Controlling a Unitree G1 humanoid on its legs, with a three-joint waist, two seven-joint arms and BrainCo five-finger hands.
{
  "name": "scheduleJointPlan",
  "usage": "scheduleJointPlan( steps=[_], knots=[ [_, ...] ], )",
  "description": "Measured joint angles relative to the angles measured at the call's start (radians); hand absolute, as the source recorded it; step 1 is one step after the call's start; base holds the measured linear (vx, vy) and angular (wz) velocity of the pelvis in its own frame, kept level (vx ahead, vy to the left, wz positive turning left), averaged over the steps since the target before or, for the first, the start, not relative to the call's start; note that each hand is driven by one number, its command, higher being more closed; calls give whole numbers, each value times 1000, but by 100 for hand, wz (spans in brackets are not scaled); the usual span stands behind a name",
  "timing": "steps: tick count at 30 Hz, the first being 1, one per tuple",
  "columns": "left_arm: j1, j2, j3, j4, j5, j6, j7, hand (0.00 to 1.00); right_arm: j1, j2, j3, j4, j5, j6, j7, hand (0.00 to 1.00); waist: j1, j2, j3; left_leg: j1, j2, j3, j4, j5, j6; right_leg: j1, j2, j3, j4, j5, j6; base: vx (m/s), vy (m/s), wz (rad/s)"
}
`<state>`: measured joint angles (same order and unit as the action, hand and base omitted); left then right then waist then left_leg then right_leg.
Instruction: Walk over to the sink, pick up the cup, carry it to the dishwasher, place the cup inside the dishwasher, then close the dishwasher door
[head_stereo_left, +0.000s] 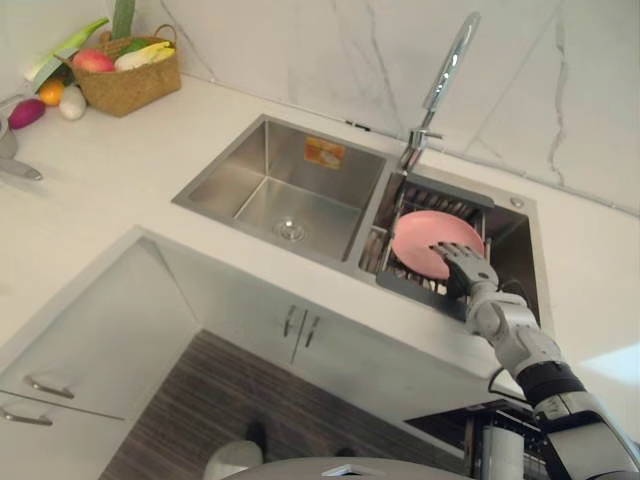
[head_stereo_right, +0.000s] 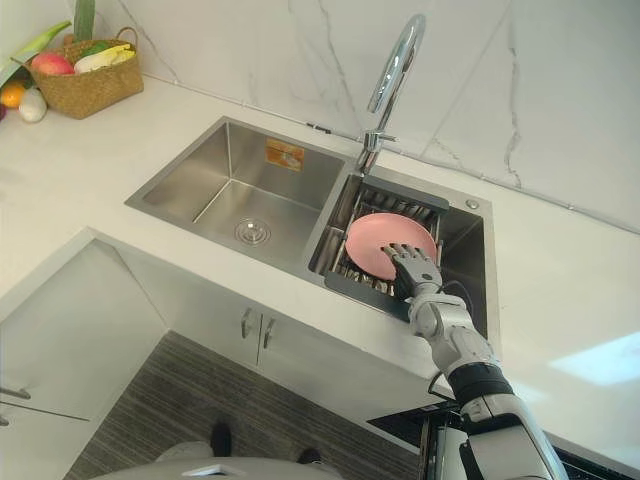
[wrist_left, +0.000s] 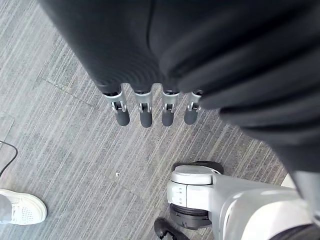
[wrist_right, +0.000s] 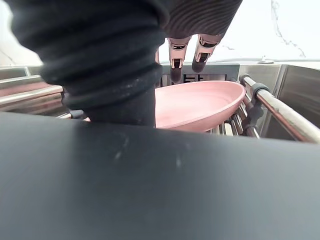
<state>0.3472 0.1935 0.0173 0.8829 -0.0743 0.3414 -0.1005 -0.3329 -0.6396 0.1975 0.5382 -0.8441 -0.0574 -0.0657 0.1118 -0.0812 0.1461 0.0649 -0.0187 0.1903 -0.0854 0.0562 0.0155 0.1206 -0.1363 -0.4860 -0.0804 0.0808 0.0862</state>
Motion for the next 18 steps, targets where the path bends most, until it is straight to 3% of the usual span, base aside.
scheduleJointPlan(
  steps=[3, 6, 9, 14, 18],
  knots=[
    [-1, 4, 2, -8, 1, -7, -21, 0, -33, -1, 25, 12, -9, 26, -1, 0, -1, -7, 19, -20, 0, 0, 0, 5, 2, -20, -1, 1, 2, -1, 0, -7, 12, 1],
    [-12, 13, -1, -9, 2, -42, -63, 0, -80, -2, 32, 37, -9, 62, -1, 0, 1, -10, 52, -36, -1, 2, 1, 9, 2, -43, -5, 5, 14, -2, -3, -4, 38, -1],
    [-26, 36, -23, -11, 0, -76, -98, 0, -132, -37, 49, 37, -9, 63, -1, 0, 1, -12, 84, -52, -2, 4, 6, 14, 2, -60, -6, 8, 17, 2, -7, 6, 9, -1],
    [-56, 63, -63, -12, -12, -89, -100, 0, -184, -79, 72, 40, -8, 80, -6, 0, 4, -3, 99, -81, -1, 5, 7, 19, 4, -89, -6, 10, 20, 13, -9, 20, -2, 0],
    [-87, 77, -83, -18, -41, -92, -95, 0, -240, -114, 75, 71, -8, 86, -28, 0, 11, 7, 147, -83, 0, 5, 7, 19, 4, -95, -4, 11, 24, 12, -10, 10, -2, 0]
  ],
)
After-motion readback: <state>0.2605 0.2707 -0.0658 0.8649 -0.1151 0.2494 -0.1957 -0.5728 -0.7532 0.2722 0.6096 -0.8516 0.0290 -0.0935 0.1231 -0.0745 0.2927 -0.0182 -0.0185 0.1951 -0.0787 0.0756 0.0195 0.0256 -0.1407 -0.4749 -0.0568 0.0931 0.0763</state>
